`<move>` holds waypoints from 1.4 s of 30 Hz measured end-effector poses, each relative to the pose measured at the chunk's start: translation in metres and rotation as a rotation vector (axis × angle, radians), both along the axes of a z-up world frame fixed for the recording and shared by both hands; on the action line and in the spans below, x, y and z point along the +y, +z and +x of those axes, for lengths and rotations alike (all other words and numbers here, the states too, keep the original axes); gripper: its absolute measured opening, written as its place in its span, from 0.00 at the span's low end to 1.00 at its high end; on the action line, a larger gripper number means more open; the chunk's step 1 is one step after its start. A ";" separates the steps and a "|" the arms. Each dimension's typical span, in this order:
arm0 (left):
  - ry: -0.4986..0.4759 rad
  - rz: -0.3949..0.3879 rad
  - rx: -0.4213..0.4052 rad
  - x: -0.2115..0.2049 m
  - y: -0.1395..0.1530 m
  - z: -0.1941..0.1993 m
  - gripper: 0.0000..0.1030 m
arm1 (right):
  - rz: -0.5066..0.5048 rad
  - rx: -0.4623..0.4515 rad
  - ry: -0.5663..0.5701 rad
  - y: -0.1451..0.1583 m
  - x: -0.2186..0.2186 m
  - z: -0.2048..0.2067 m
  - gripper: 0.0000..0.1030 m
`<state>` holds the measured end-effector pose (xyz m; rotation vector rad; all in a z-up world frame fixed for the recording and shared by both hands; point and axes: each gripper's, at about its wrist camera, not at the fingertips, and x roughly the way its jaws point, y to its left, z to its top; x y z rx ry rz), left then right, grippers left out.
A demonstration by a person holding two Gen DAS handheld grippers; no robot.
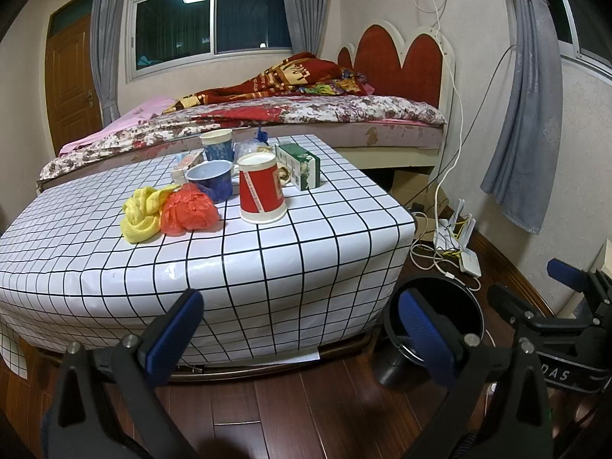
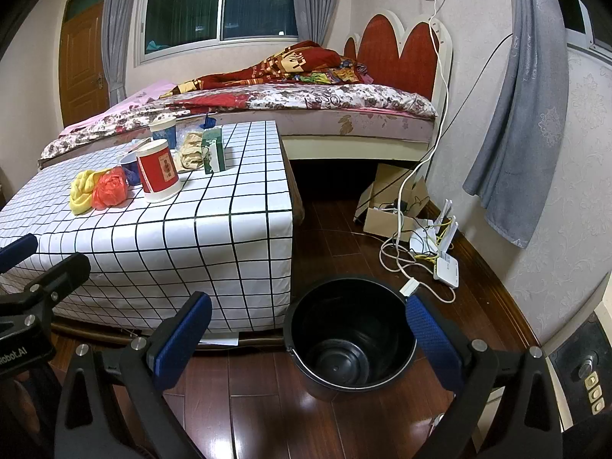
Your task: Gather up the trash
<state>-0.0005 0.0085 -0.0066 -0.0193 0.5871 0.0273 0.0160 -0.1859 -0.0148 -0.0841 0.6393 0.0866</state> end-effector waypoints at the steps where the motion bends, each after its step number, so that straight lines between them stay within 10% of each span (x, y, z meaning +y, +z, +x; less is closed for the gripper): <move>1: 0.001 0.001 -0.001 0.000 0.000 0.000 0.99 | 0.000 0.000 0.001 0.000 0.000 0.000 0.99; 18: 0.053 0.030 0.007 0.032 -0.008 0.016 0.99 | 0.012 -0.003 0.068 0.003 0.015 0.018 0.99; 32: 0.269 -0.019 0.038 0.154 -0.011 0.052 0.99 | 0.068 -0.009 0.269 0.012 0.101 0.081 0.89; 42: 0.357 -0.181 0.043 0.227 -0.028 0.100 0.81 | 0.037 0.015 0.353 -0.004 0.180 0.145 0.88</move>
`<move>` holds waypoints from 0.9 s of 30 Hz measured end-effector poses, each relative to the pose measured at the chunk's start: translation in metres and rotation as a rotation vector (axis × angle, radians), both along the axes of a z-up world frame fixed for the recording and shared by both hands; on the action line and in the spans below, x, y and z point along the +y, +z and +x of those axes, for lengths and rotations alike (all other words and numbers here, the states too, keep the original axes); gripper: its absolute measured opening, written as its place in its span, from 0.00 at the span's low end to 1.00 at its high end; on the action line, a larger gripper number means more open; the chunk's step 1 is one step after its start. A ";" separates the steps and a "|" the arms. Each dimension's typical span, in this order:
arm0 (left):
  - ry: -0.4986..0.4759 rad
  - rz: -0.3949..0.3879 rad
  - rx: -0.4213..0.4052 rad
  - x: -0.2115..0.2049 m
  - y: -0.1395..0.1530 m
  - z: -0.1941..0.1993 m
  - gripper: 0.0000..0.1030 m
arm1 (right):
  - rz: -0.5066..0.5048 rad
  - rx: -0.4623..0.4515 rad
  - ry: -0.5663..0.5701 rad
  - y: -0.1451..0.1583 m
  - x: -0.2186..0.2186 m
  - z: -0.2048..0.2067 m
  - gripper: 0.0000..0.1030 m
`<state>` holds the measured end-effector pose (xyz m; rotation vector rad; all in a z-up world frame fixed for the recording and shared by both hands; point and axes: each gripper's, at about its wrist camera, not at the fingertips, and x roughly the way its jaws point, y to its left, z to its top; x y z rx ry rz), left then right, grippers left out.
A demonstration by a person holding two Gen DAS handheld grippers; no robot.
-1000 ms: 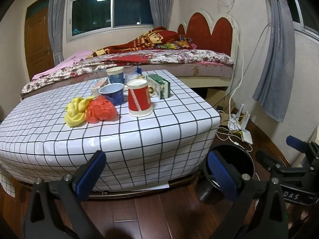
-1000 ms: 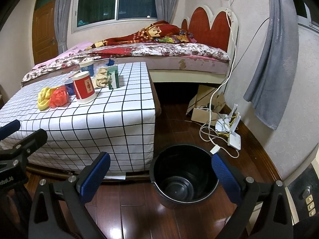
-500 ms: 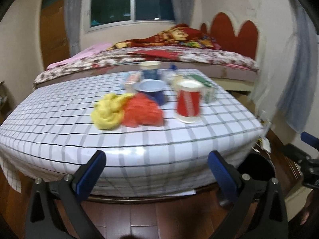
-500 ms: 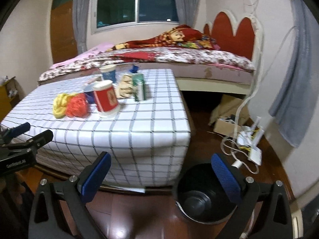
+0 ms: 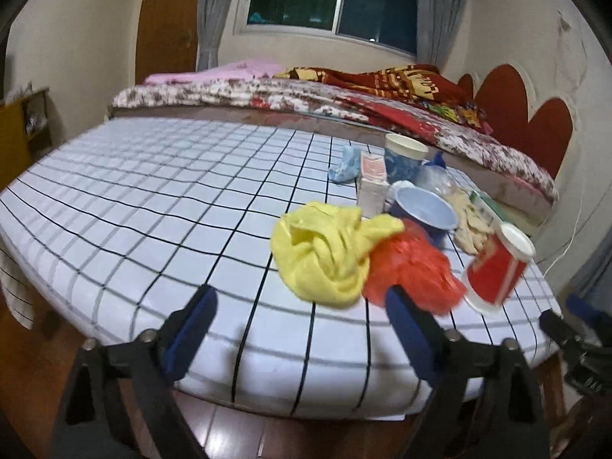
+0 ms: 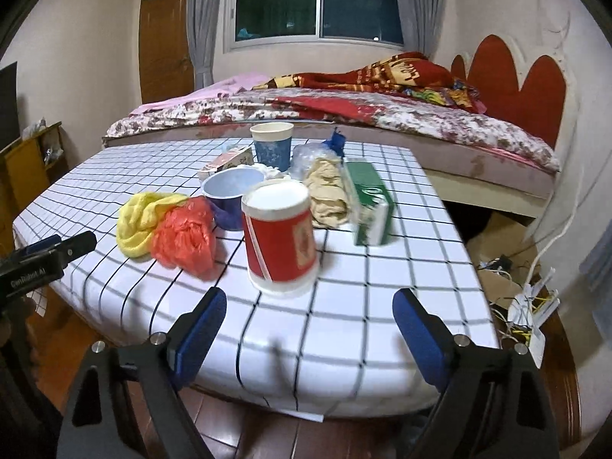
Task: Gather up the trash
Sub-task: 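Grasp the yellow cloth with the left tool while the right tool grasps the red paper cup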
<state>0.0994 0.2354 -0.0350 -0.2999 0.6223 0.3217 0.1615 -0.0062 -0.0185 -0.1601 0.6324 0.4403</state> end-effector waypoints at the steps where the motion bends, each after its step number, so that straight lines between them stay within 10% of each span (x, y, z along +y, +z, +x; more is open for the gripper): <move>1: -0.004 -0.018 0.004 0.005 -0.003 0.007 0.78 | 0.001 0.010 -0.002 -0.002 0.004 0.006 0.88; 13: -0.100 -0.059 0.029 0.017 -0.020 0.052 0.67 | -0.044 0.032 0.007 -0.016 0.039 0.058 0.76; 20: -0.172 -0.081 0.049 0.015 -0.027 0.067 0.30 | -0.047 0.047 0.039 -0.019 0.044 0.066 0.56; 27: -0.164 -0.002 -0.021 0.010 0.002 0.042 0.23 | -0.014 -0.002 0.062 0.003 0.032 0.051 0.51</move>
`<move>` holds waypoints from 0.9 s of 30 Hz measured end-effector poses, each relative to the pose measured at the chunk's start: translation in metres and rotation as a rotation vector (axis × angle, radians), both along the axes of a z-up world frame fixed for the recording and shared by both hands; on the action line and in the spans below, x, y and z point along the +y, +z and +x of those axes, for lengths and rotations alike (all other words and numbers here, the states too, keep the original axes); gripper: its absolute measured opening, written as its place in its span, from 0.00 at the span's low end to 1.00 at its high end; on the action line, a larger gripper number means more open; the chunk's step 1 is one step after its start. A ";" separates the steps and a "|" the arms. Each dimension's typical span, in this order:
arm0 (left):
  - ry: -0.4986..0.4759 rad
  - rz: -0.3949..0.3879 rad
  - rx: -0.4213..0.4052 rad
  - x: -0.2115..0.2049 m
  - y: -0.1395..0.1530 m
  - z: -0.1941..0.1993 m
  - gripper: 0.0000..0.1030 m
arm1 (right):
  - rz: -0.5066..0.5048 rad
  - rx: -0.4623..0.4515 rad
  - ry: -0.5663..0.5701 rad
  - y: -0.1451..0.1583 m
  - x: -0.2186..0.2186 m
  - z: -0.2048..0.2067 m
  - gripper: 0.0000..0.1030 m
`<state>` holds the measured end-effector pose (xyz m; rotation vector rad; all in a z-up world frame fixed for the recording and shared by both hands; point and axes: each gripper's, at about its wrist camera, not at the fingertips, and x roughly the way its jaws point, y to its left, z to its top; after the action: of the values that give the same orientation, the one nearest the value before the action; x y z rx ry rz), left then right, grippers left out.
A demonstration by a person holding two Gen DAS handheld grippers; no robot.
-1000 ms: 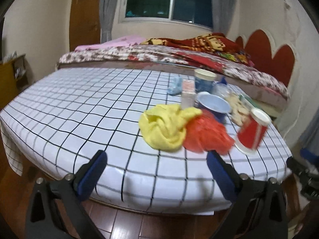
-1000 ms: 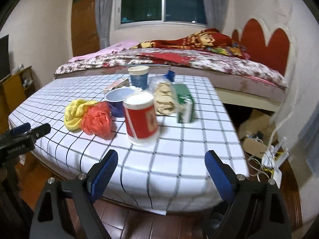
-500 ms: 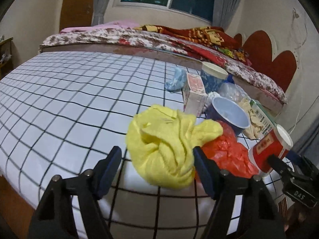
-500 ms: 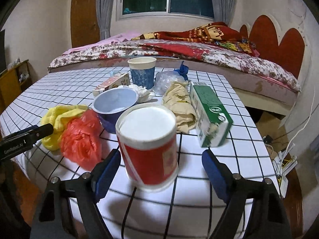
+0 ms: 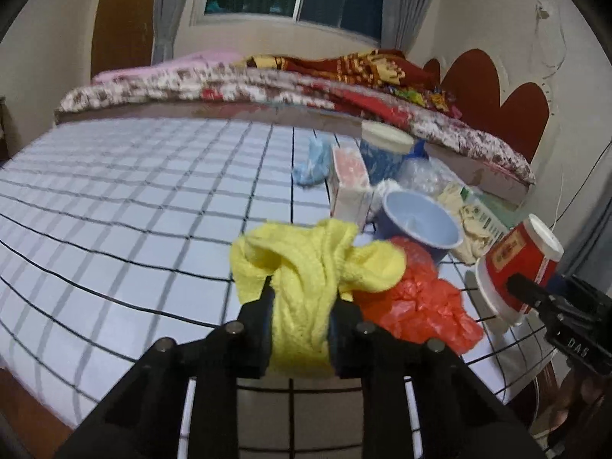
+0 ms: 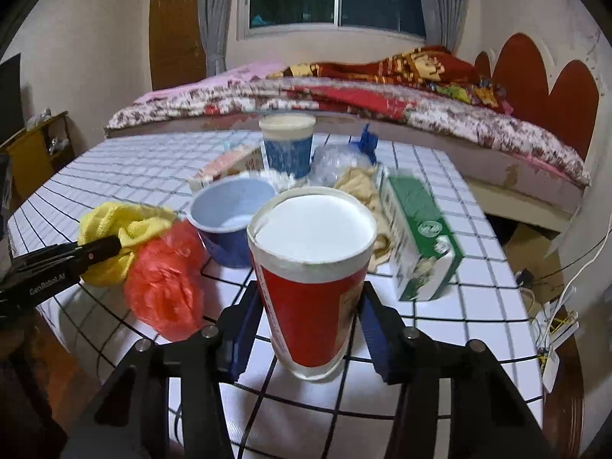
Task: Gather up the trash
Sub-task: 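Carry both items over the black bin and open both tools to drop them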
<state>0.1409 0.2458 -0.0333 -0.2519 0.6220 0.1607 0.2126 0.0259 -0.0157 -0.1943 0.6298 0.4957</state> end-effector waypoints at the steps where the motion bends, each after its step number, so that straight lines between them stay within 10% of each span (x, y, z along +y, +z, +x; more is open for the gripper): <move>1: 0.006 0.009 -0.015 -0.001 0.006 -0.005 0.23 | 0.006 -0.009 0.002 0.004 -0.003 -0.003 0.51; 13: -0.089 0.045 -0.148 -0.060 0.068 -0.036 0.23 | 0.060 -0.095 -0.063 0.056 -0.099 -0.046 0.51; 27: -0.409 0.015 -0.104 -0.208 0.055 -0.037 0.23 | 0.079 -0.037 -0.256 0.036 -0.225 -0.084 0.51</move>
<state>0.1041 0.0379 0.0213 -0.1134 0.5566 -0.2397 0.1289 -0.1990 0.0206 -0.0463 0.5881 0.2690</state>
